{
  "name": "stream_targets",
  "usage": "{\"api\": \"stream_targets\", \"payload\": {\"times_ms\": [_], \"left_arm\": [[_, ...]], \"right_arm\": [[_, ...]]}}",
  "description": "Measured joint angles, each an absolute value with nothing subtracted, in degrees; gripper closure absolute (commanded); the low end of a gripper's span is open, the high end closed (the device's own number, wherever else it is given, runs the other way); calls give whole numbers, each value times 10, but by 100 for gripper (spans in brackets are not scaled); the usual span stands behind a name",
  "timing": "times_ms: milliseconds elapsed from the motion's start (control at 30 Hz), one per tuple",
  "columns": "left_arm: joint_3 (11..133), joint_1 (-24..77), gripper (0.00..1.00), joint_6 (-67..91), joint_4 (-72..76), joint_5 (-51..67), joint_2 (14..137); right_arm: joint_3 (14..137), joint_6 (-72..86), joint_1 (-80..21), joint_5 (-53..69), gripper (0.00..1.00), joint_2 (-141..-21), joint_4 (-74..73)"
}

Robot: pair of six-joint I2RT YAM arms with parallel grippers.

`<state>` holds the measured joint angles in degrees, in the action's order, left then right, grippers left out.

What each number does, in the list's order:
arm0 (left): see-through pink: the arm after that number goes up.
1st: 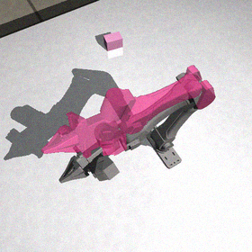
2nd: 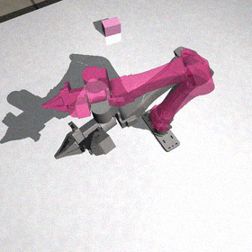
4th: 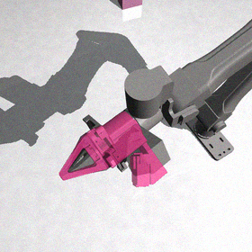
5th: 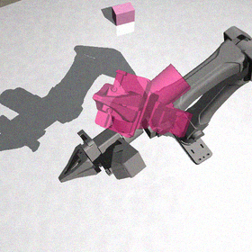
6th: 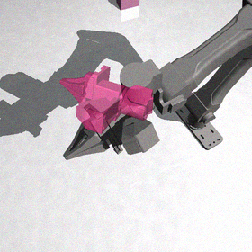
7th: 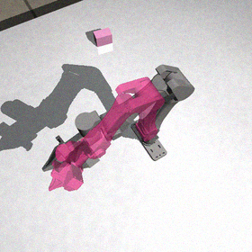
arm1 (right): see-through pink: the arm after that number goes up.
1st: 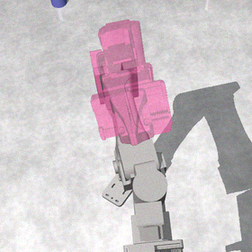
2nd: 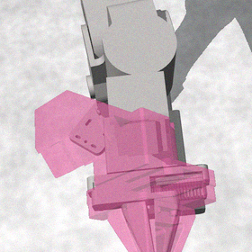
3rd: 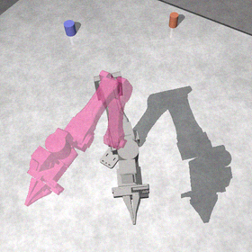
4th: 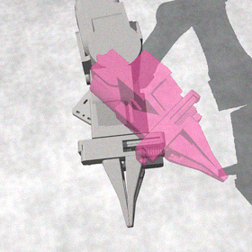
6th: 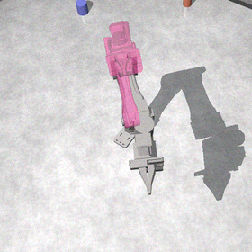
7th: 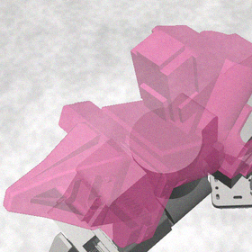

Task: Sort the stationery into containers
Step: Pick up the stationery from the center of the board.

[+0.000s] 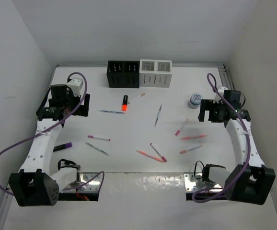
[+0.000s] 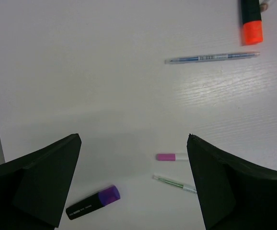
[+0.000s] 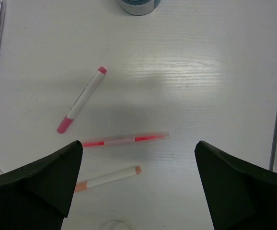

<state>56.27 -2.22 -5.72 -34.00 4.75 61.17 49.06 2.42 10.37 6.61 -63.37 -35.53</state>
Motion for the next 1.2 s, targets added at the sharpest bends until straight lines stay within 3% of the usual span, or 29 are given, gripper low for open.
{"api": "stream_targets", "payload": {"times_ms": [533,1033,1200], "left_arm": [[634,-51,0,-75,-353,175,698],[635,-108,0,-84,-366,269,761],[635,-116,0,-86,-368,291,761]], "right_arm": [[647,50,73,47,4,-936,-254],[653,29,51,36,5,-1029,-119],[663,23,50,28,16,-1063,-94]]}}
